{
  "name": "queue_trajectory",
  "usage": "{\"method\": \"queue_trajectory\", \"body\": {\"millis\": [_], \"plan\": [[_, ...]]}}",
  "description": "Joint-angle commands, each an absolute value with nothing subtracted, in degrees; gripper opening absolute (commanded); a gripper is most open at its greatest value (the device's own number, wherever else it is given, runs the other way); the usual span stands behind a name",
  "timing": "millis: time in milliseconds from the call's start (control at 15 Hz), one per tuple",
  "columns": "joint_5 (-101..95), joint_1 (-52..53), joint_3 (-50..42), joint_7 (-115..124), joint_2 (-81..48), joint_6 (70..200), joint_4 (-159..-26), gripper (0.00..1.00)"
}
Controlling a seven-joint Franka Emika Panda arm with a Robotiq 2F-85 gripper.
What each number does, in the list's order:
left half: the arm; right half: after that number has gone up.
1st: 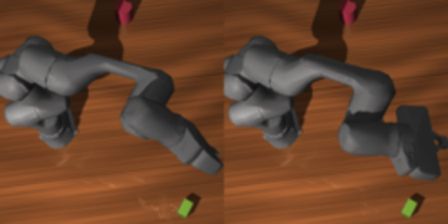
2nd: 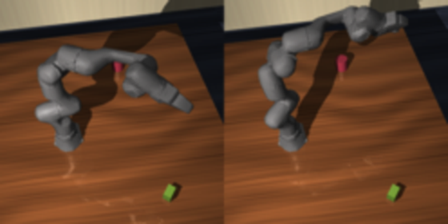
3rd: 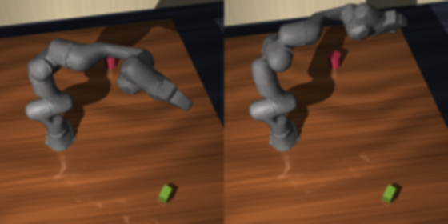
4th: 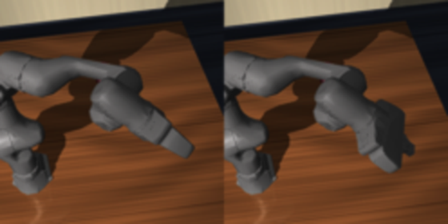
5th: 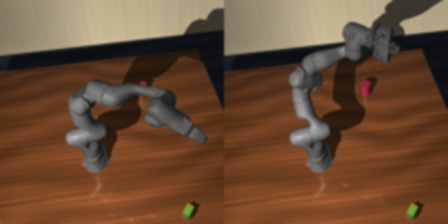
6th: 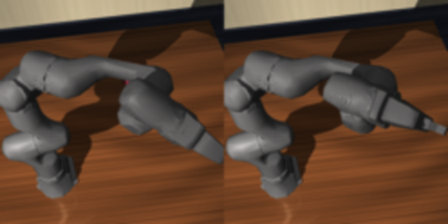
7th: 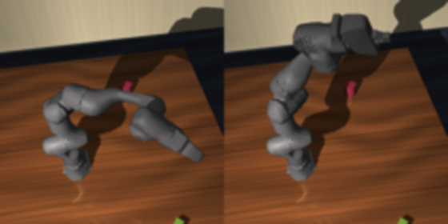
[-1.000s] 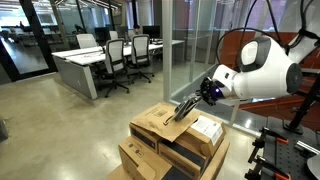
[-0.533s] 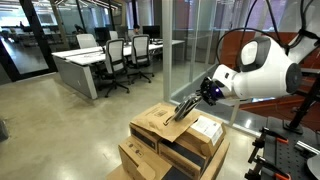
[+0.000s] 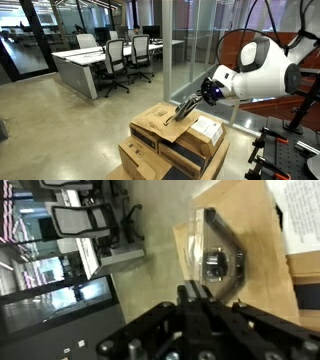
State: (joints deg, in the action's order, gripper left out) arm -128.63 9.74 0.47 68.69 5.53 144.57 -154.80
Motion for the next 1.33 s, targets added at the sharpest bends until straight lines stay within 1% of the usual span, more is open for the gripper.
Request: {"method": "queue_trajectory", "body": {"millis": [0, 1267], "plan": [[-128.25, 9.19, 1.39, 69.31, 5.07, 143.94, -154.54, 0.00], [-129.16, 8.37, 1.17, 70.32, 5.71, 144.30, -156.27, 0.00]]}}
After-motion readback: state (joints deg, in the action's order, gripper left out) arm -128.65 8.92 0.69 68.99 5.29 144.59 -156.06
